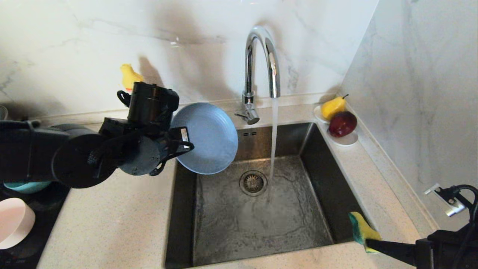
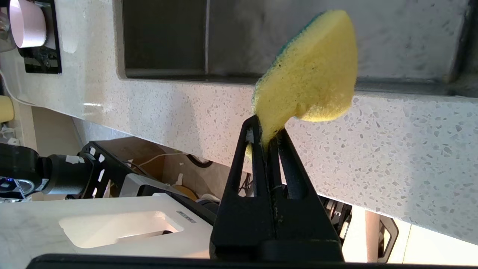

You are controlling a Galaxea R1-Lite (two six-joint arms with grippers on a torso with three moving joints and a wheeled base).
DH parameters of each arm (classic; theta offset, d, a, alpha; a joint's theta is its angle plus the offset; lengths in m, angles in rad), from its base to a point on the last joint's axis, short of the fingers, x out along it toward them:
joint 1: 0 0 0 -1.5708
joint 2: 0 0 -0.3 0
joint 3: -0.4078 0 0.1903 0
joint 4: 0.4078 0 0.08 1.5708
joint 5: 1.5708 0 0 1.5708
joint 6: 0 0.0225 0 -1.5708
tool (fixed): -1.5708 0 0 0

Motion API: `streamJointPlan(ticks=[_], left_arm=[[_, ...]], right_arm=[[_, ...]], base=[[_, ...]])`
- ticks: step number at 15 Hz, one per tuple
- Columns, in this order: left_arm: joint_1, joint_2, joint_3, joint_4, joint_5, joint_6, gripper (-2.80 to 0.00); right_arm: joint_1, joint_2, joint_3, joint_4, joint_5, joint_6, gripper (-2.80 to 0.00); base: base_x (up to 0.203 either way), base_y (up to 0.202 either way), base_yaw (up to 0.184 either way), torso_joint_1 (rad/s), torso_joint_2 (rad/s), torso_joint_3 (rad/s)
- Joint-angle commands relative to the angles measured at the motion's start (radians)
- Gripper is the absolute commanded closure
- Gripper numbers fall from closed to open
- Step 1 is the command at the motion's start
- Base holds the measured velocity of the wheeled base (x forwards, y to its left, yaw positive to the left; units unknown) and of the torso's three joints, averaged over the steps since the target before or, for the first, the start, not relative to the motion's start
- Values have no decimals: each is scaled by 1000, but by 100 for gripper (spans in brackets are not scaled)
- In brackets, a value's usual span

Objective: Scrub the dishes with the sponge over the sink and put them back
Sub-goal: Wash the plate

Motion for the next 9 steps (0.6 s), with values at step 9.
streamJointPlan(ticks=[9], left_arm=[[37,-129,282,-455,-210,150,0]], right_arm=[[1,18,0,-3,1,5,0]], base=[[0,0,0,0,0,0]])
